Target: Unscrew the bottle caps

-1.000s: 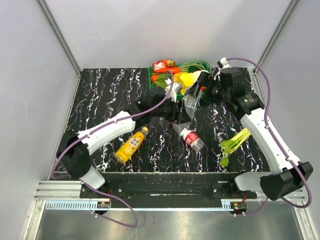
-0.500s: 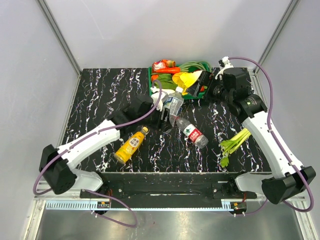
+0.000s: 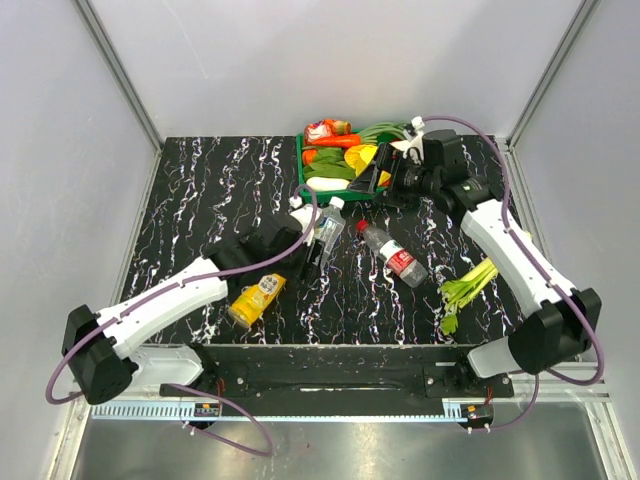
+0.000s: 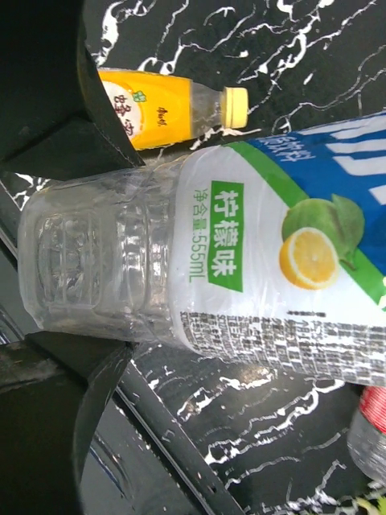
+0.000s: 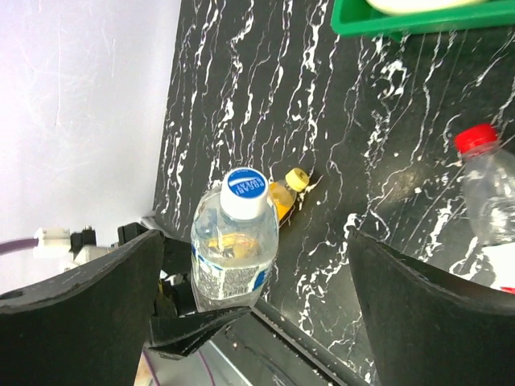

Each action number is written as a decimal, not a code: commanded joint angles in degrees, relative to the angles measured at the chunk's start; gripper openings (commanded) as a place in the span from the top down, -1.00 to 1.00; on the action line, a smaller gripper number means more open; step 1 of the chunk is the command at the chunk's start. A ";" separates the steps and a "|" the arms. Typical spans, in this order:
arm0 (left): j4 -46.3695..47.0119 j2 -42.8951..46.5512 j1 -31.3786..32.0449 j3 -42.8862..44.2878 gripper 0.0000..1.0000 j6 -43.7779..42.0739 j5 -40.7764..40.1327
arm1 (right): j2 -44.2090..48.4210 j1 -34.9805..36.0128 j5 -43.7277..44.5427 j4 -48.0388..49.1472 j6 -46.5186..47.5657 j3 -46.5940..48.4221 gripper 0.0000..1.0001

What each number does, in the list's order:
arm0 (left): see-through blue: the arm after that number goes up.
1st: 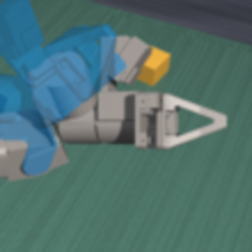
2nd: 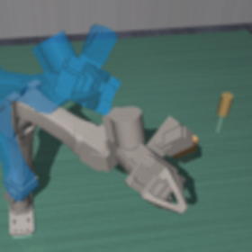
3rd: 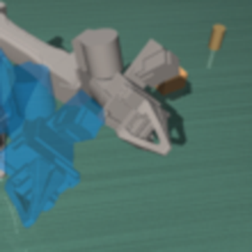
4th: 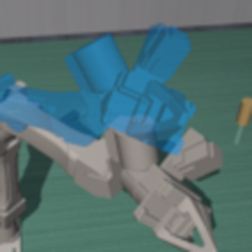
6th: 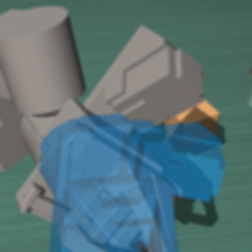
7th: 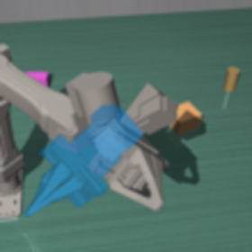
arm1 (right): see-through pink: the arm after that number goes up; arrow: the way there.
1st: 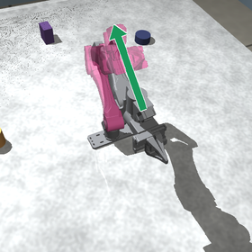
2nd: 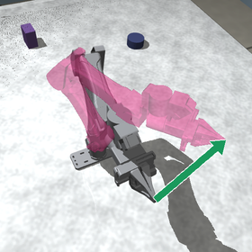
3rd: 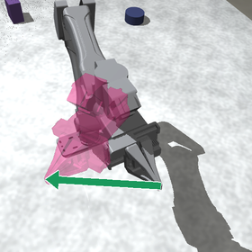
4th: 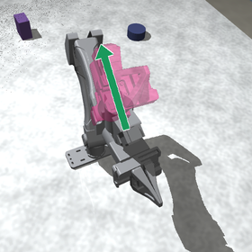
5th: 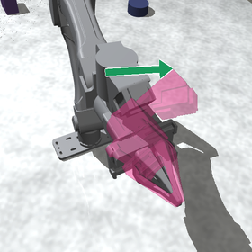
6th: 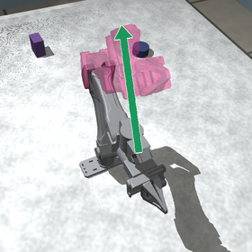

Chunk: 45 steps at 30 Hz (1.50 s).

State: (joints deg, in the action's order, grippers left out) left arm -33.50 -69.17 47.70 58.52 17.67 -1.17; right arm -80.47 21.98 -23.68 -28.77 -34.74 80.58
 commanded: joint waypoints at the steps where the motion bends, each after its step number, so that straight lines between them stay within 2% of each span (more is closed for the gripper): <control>1: -1.83 -1.41 2.57 4.23 -0.08 -1.41 -8.40 | -2.85 0.00 -6.99 3.37 -2.79 0.02 -0.99; 14: -7.37 -9.93 8.54 14.07 -0.08 -3.17 -19.74 | -7.60 0.00 -6.55 3.55 -6.13 0.19 -0.99; 26: -9.22 -11.69 12.24 16.27 -0.08 -2.64 -23.35 | -8.57 0.00 -5.76 6.89 -8.06 -0.95 -0.31; 29: -9.75 -11.61 12.50 16.10 -0.08 -2.38 -23.62 | -8.83 0.00 -5.76 6.89 -7.89 -0.60 -0.08; 37: -10.19 -12.22 12.85 16.19 -0.08 -1.94 -24.41 | -7.95 0.00 -5.67 6.63 -7.27 -0.68 0.20; 40: -10.27 -12.66 12.94 16.45 -0.08 -1.68 -24.41 | -7.60 0.00 -5.41 6.28 -6.66 -0.68 0.46; 43: -10.45 -13.19 12.94 16.71 -0.08 -1.50 -24.58 | -7.43 0.00 -4.97 5.66 -5.69 -0.68 0.91; 44: -10.54 -13.45 12.94 16.89 -0.08 -1.50 -24.50 | -7.51 0.00 -4.97 5.49 -5.25 -0.60 1.00; 45: -10.62 -13.62 12.94 16.80 -0.08 -1.41 -24.58 | -7.43 0.00 -4.80 5.22 -4.81 -0.77 1.00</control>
State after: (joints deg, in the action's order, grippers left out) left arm -44.29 -81.84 60.36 72.64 15.90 -23.90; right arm -89.06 21.96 -28.71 -24.67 -41.65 79.79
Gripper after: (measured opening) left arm 0.640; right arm 0.394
